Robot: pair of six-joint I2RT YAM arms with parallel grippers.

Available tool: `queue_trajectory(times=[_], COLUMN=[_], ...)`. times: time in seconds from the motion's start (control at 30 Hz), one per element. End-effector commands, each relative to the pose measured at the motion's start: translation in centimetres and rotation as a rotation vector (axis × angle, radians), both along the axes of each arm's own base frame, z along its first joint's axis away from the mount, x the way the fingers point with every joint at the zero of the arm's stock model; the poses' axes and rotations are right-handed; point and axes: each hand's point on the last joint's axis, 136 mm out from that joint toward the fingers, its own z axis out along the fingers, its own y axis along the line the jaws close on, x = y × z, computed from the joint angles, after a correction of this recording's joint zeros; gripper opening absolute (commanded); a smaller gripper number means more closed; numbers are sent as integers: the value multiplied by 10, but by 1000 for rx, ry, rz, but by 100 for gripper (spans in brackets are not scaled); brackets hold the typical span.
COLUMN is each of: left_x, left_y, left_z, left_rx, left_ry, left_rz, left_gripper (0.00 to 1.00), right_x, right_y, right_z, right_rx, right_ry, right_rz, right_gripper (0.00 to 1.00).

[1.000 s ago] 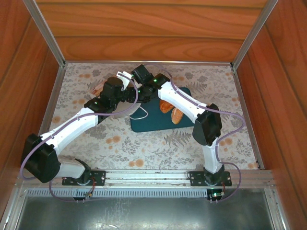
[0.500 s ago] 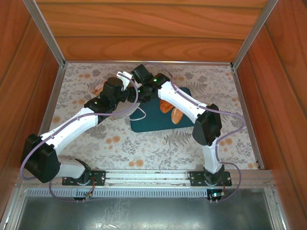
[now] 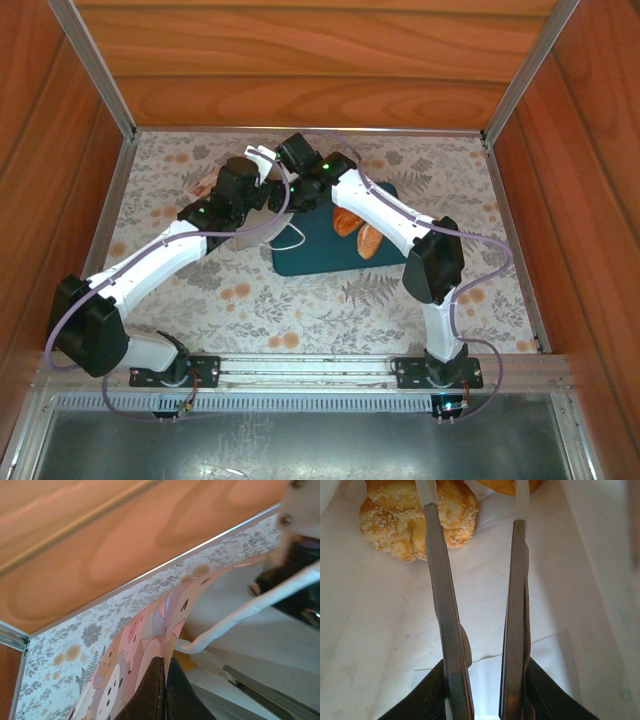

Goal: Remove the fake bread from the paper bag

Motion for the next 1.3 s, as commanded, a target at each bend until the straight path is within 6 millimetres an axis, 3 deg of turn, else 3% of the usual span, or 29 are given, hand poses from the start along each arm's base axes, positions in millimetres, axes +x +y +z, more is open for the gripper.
queue_trajectory(times=[0.0,0.2,0.4,0.63,0.8,1.27], left_x=[7,14,16,13,11,10], left_y=[6,19,19,14,12,10], left_z=[16,15,14,15,15,18], left_rx=[-47,-82,-101,-118,-120,-128], left_ry=[-24,-19,-13,-12,-11,-17], left_rz=[54,114,122,81,66,44], left_gripper=[0,0,0,0,0,0], right_x=[0,-13,-20,-15,-10,3], right_y=[-2,-8,-14,-22,-21,-2], right_z=[40,50,55,54,50,36], right_rx=[58,77,61,-2,-36,-69], right_ry=[-121,-129,-142,-172,-178,-209], right_rz=[23,47,61,60,71,165], right_gripper=[0,0,2,34,48,48])
